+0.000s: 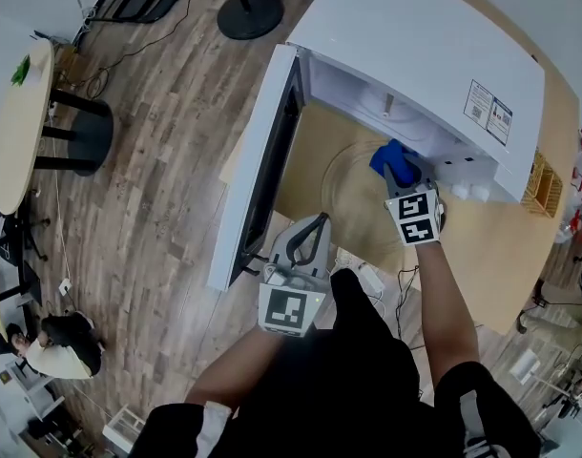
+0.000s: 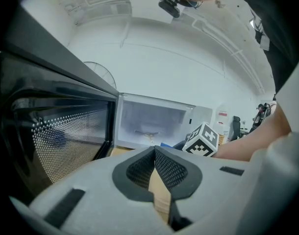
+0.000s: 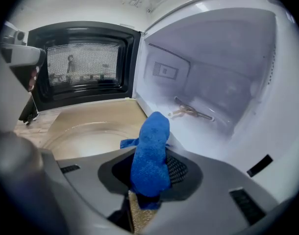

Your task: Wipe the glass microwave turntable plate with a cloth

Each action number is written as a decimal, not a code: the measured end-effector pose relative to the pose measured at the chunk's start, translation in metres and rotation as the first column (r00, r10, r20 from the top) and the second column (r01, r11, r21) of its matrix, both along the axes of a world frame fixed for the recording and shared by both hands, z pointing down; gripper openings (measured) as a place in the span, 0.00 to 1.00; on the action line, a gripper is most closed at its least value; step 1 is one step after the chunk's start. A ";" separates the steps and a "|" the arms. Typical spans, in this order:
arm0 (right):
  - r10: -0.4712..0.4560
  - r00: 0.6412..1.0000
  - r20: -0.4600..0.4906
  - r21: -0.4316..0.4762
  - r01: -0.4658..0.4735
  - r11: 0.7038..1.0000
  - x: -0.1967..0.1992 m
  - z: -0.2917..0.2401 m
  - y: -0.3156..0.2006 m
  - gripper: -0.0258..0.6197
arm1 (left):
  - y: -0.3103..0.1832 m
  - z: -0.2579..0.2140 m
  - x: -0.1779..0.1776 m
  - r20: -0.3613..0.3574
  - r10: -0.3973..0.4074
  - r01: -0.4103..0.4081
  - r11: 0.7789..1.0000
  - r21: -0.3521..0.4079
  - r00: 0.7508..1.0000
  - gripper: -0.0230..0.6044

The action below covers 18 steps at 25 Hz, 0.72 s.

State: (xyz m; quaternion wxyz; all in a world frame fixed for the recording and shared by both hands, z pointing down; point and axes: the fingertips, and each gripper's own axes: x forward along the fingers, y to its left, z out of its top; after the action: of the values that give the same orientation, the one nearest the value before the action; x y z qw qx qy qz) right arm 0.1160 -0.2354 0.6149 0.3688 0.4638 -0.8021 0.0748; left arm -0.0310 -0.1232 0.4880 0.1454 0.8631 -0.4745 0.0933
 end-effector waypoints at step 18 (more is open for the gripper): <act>-0.264 0.945 0.195 -0.049 0.278 0.959 -0.121 -0.017 0.101 0.20 | 0.011 -0.012 -0.007 -0.010 -0.014 0.014 1.000 0.019 1.000 0.05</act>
State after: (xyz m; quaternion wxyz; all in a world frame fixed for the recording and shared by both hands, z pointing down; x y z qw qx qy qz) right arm -0.0055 -0.1348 0.5982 0.3160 0.3257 -0.8858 0.0967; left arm -0.0380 -0.1122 0.4763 0.1399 0.8615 -0.4808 0.0836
